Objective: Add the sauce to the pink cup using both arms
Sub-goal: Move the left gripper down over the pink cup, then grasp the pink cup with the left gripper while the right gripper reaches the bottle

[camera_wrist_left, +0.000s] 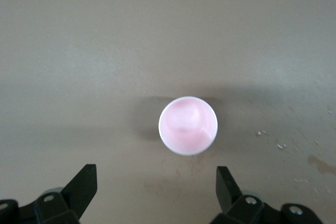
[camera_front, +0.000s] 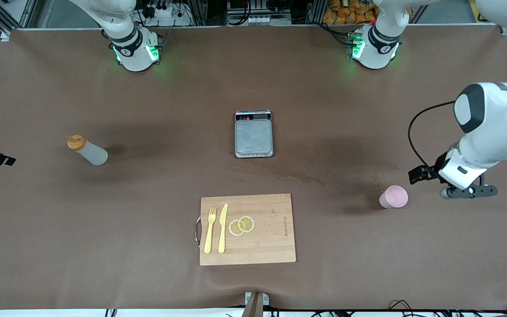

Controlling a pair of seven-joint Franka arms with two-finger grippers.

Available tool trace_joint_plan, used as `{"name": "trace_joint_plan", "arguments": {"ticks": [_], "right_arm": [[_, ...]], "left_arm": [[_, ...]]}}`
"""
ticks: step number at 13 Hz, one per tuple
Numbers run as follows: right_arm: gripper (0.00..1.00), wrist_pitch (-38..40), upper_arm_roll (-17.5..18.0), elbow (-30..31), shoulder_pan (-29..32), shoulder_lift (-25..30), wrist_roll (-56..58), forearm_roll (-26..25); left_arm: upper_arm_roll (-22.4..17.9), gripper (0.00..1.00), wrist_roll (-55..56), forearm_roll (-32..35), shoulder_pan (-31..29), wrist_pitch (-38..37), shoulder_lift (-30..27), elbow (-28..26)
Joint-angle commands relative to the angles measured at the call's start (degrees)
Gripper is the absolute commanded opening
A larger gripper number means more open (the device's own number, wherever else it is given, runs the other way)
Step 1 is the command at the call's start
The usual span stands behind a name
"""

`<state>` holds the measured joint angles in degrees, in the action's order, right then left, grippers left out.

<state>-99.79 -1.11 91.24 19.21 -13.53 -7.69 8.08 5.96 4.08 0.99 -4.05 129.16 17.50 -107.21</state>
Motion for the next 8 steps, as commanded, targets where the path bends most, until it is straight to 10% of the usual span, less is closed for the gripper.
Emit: {"name": "trace_joint_plan", "arguments": {"ticks": [1,8], "right_arm": [[1.0,1.95,0.94,-1.07,4.25,-3.16,-1.18,3.35],[1.0,10.3,0.94,-1.07,9.97,-10.46,-11.8,10.12]], "left_arm": [[0.19,1.0,-0.48,1.46,-0.26,4.51,3.94,0.25],[0.19,0.97,-0.3,1.64,-2.45,6.63,9.22,0.95]]}}
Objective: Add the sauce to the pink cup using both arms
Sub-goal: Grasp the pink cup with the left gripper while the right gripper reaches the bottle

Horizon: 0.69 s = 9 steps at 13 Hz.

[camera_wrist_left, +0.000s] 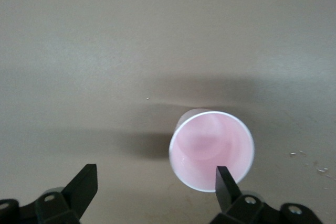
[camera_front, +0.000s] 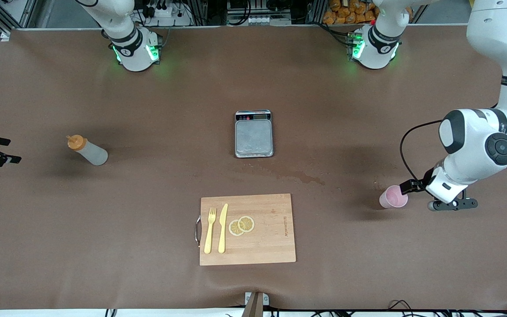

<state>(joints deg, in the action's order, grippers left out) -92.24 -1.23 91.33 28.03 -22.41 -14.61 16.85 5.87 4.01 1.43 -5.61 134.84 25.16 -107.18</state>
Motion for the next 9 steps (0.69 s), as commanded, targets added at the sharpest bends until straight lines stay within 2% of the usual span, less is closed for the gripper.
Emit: {"name": "trace_joint_plan", "arguments": {"ticks": [1,3,6,8,9], "right_arm": [[1.0,3.73,1.14,-1.15,1.24,-2.55,-6.55,1.43],[1.0,5.74,1.14,-1.15,1.76,-5.44,-7.18,1.78],[1.0,9.01,1.05,-1.15,5.01,-11.41,-7.45,8.62],[1.0,8.83,1.05,-1.15,4.5,-12.57,-7.8,8.03],[1.0,8.83,1.05,-1.24,4.75,-13.53,-8.24,8.2]], "left_arm": [[0.37,0.9,0.2,1.21,-0.63,1.3,2.0,0.92],[0.37,0.78,0.47,0.86,-0.19,1.47,2.87,1.09],[0.37,0.68,0.47,0.77,0.16,1.47,3.49,1.36],[0.37,0.6,0.47,0.59,0.16,1.47,4.11,1.53],[0.37,0.52,0.47,0.59,0.16,1.47,4.28,1.53]]}}
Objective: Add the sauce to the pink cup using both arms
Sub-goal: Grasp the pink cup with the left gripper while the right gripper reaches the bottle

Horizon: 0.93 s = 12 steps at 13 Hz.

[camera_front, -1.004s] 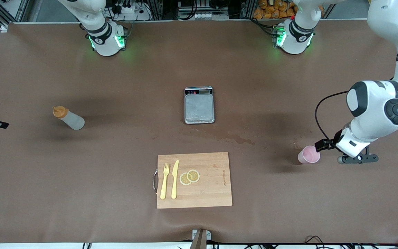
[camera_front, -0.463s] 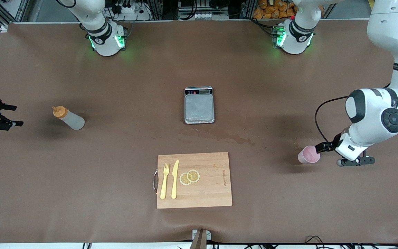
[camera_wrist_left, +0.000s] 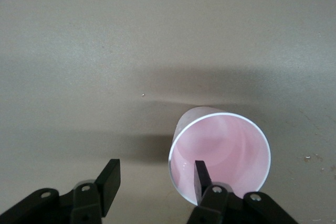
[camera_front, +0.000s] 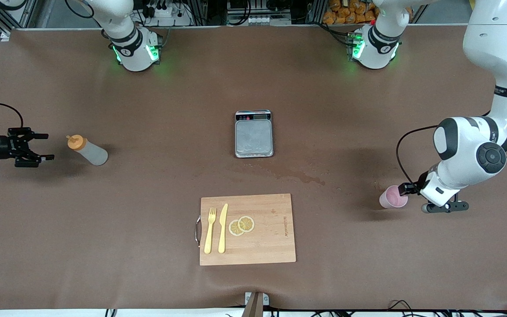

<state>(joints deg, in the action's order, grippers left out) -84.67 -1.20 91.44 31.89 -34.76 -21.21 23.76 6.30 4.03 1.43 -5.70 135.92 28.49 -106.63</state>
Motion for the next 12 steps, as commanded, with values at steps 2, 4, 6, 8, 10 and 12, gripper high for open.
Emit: {"name": "trace_joint_plan", "arguments": {"ticks": [2,4,6,8,10,12], "right_arm": [[1.0,1.44,1.12,-1.09,1.77,-4.95,-2.52,3.47],[1.0,1.53,1.03,-0.83,1.69,-6.46,-3.48,5.33],[1.0,1.52,1.12,-1.0,1.69,-6.46,-6.99,5.41],[1.0,1.79,1.12,-0.65,1.25,-7.77,-7.01,5.42],[1.0,2.32,1.12,-0.56,1.25,-8.22,-6.92,5.5],[1.0,2.32,1.2,-0.48,1.34,-9.71,-6.39,5.59]], "left_arm": [[-0.06,0.41,0.45,0.5,0.25,0.4,1.39,0.98],[-0.06,0.16,0.54,0.5,0.34,0.48,1.91,0.98],[0.02,0.0,1.32,0.5,0.43,0.4,1.92,1.16],[0.2,0.0,1.15,1.11,0.43,0.4,1.65,1.25],[0.55,0.0,1.15,1.12,1.38,-0.04,0.61,1.25],[2.29,0.0,1.24,0.68,1.92,-4.49,-3.33,0.72]]}}
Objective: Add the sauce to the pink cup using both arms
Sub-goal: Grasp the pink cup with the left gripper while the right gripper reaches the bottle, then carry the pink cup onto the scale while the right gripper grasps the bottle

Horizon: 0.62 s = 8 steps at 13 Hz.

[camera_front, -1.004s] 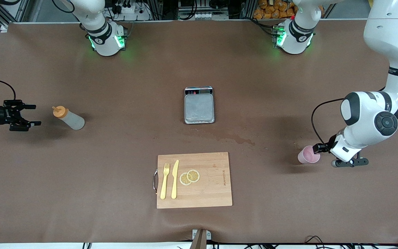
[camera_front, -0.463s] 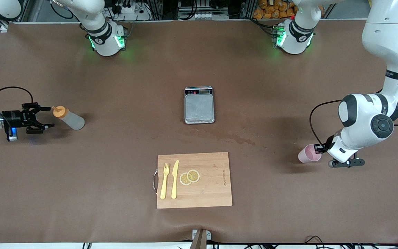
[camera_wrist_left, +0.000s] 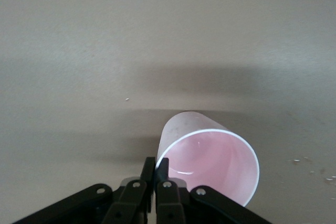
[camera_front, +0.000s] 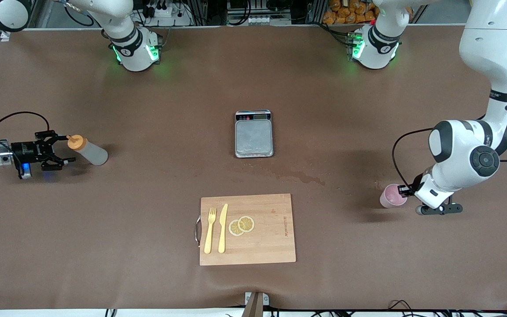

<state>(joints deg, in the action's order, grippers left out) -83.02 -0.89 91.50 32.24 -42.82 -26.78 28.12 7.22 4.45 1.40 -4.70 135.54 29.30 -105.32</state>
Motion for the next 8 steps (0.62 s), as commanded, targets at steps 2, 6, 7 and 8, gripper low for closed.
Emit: {"name": "trace_joint_plan", "arguments": {"ticks": [2,6,7,8], "right_arm": [[1.0,1.46,0.98,-0.53,0.89,-2.26,-0.73,1.41],[1.0,3.91,1.07,-0.44,-0.33,-3.67,-0.64,3.43],[1.0,4.7,1.07,-0.44,-0.51,-4.1,-0.56,3.95],[1.0,4.8,1.07,-0.35,-0.43,-4.37,-0.03,4.39]], "left_arm": [[6.29,0.0,6.06,0.45,0.92,-11.93,-8.36,-0.41],[16.75,0.0,22.5,0.45,0.74,-14.78,-11.1,-0.67],[18.78,0.0,24.71,0.45,0.83,-14.69,-11.1,-0.5],[20.8,0.0,27.25,0.45,0.92,-14.34,-11.02,-0.5]]}}
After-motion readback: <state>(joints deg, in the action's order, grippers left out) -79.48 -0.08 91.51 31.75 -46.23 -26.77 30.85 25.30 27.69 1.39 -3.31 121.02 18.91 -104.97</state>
